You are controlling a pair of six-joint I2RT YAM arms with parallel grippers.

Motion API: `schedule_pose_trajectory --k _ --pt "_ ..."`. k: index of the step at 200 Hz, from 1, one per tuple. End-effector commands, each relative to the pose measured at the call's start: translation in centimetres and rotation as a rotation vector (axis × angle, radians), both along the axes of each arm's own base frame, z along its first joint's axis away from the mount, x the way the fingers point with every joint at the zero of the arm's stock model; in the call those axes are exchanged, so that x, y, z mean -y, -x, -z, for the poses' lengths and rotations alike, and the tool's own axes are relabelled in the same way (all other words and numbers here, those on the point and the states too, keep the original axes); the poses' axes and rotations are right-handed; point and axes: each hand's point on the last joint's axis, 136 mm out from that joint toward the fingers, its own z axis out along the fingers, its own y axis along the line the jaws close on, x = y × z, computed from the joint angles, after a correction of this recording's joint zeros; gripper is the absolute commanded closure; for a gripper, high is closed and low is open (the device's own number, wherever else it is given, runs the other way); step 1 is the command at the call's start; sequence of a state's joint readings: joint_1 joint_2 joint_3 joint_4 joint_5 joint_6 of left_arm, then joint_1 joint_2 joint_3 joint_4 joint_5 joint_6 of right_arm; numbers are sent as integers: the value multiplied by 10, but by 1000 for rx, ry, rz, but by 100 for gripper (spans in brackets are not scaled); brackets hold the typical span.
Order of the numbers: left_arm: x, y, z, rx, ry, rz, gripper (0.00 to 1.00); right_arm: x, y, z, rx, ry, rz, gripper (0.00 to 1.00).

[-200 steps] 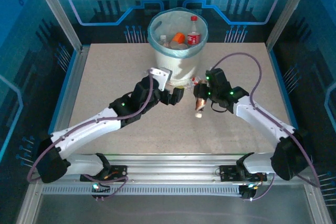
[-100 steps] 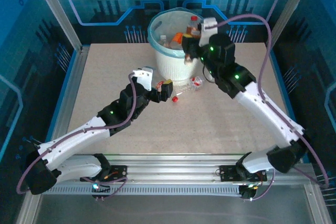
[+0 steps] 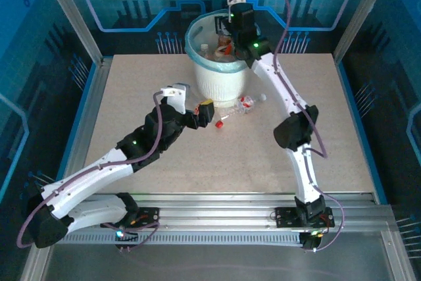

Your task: Put the plastic bottles in the bin

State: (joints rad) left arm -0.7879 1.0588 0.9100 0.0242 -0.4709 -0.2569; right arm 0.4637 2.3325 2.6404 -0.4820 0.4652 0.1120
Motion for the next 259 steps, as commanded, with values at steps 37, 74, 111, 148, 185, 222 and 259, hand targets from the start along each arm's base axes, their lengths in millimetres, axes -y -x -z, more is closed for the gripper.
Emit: schedule_pose_trajectory --k 37,74,111,148,185,222,259 --pt "4 0 -10 -8 36 21 1 -13 31 -32 8 -1 -51 15" --pt "7 -1 -6 -21 33 30 1 -13 34 -26 -11 -23 -77 19" --pt "5 -1 -6 -22 25 16 1 -12 37 -12 -85 -64 -104 26" --pt "-3 -2 -2 -36 -27 -13 1 -31 74 -26 -145 -154 -235 27" --pt "-18 0 16 -31 -161 -40 1 -29 131 -45 -92 -177 -300 25" --pt "-29 -1 39 -36 -259 -21 1 23 178 -24 -64 -267 -216 25" --pt "-14 -3 64 -77 -350 77 1 91 197 38 -158 -377 -55 31"
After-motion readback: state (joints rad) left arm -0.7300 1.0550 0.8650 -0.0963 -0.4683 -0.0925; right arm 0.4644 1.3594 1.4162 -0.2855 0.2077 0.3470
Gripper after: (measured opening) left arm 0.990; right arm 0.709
